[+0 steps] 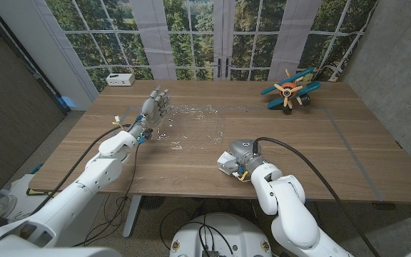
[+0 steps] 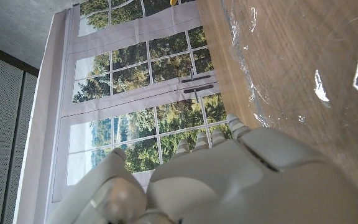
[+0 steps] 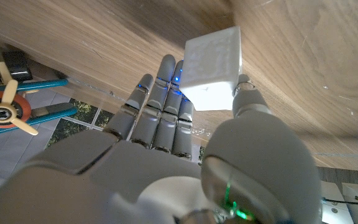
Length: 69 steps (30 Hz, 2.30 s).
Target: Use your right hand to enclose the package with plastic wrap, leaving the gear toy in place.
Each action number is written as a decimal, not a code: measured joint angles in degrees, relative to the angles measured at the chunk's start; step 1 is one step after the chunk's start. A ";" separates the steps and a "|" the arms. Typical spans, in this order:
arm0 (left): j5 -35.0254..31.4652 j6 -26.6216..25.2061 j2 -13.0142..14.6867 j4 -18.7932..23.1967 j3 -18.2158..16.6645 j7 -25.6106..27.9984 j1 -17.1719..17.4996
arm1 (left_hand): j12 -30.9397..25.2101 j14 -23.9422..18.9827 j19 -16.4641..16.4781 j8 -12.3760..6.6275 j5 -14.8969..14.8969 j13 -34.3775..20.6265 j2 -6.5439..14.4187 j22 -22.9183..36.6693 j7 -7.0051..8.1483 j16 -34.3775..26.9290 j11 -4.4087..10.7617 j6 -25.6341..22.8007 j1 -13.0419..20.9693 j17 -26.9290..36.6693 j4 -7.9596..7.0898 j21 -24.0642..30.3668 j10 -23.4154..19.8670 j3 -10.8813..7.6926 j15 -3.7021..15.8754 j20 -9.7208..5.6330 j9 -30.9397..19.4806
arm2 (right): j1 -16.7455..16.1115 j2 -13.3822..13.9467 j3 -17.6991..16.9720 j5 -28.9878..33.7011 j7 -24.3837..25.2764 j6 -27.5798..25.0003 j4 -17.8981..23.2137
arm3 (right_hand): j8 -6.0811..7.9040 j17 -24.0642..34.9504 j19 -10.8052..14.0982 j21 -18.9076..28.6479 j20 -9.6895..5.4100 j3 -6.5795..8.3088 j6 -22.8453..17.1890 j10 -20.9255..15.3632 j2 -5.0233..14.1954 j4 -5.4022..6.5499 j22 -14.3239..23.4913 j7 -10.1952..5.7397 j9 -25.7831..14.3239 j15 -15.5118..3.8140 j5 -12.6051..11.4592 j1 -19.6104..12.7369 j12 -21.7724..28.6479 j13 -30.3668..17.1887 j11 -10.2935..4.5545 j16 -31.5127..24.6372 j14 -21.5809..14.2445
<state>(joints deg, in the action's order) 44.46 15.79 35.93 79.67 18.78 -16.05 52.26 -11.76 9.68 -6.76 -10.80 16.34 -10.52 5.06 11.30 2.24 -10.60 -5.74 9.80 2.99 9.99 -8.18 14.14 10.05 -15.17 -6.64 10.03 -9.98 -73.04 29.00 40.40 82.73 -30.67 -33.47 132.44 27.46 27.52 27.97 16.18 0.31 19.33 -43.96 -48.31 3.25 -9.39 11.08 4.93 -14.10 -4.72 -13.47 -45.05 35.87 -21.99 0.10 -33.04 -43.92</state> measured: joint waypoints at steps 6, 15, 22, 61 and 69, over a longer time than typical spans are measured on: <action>0.05 0.26 0.52 1.12 -0.45 0.06 0.68 | 0.00 0.00 0.00 0.00 0.00 0.00 0.00 0.00 0.00 0.00 0.00 0.00 0.00 0.00 0.00 0.00 0.00 0.00 0.00 0.00 0.00 | 0.44 0.10 -0.18 -0.97 2.47 0.23 0.12 | 0.40 0.26 0.00 0.00 0.00 0.08 -1.02 -0.95 0.00 0.08 0.00 -0.43 0.27 -0.10 0.35 0.00 0.80 -0.11 0.29 0.22 -0.34; 0.16 0.33 1.39 2.66 -1.19 1.39 1.92 | 0.00 0.00 0.00 0.00 0.00 0.00 0.00 0.00 0.00 0.00 0.01 0.00 0.00 0.00 0.00 0.00 -0.01 0.00 0.00 0.00 0.00 | 2.05 0.48 -0.97 -3.68 5.98 0.76 0.18 | 0.40 0.31 -0.01 0.22 0.00 0.10 -1.30 -1.13 -0.37 0.11 -0.01 -0.53 0.27 -0.28 0.43 -0.37 1.42 -0.12 0.10 0.24 -0.73; 0.10 0.35 1.77 3.65 -1.76 2.51 2.87 | 0.00 0.00 0.00 0.00 0.00 0.00 0.02 0.00 0.00 0.00 0.01 0.00 0.02 0.00 0.23 0.00 -0.01 0.23 0.00 0.00 0.00 | 3.87 0.90 -1.53 -6.66 8.72 1.52 0.02 | 0.72 0.54 -0.01 0.22 0.00 0.11 -1.30 -1.14 -0.38 0.12 -0.01 -0.54 0.27 -0.18 0.84 -0.38 1.68 -0.12 0.10 0.24 -0.82; 0.09 3.16 2.94 8.11 -5.75 8.48 9.64 | 0.00 0.00 0.00 0.00 0.00 0.00 0.23 0.00 0.00 0.00 0.01 0.00 0.23 0.00 0.23 0.00 -0.01 0.23 0.00 0.00 0.00 | 19.66 0.97 2.62 -21.37 22.33 6.90 -9.66 | 1.39 1.59 -0.24 0.22 0.23 0.12 -2.01 -1.33 -0.84 0.15 -0.02 -0.65 0.75 -0.27 1.35 -0.84 2.72 -0.12 -0.10 1.29 -1.54; 0.36 3.45 3.00 8.26 -6.49 9.10 10.60 | 0.00 0.00 0.00 0.00 0.00 0.00 0.00 0.00 0.00 0.00 0.01 0.00 0.46 0.00 0.23 0.00 -0.01 0.23 0.00 0.00 0.00 | 23.61 0.06 4.20 -24.30 23.35 8.19 -12.78 | 1.39 1.60 -0.24 0.22 0.22 0.12 -2.01 -1.33 -0.84 0.16 -0.02 -0.65 0.81 -0.41 1.51 -0.84 3.15 -0.12 -0.10 1.81 -1.88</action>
<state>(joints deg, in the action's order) 44.82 19.23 38.93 87.94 12.29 -6.95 62.86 -11.76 9.68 -6.76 -10.80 16.34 -10.52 5.05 11.30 2.24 -10.60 -5.73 9.80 3.45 10.00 -7.95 14.14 10.03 -14.94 -6.64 10.03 -9.99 -49.43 29.07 44.59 58.43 -7.32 -25.28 119.66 28.85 29.12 27.74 16.40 0.53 19.45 -45.97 -49.64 2.41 -9.23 11.06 4.27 -13.29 -5.13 -11.96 -45.89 39.02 -22.12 0.01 -31.23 -45.79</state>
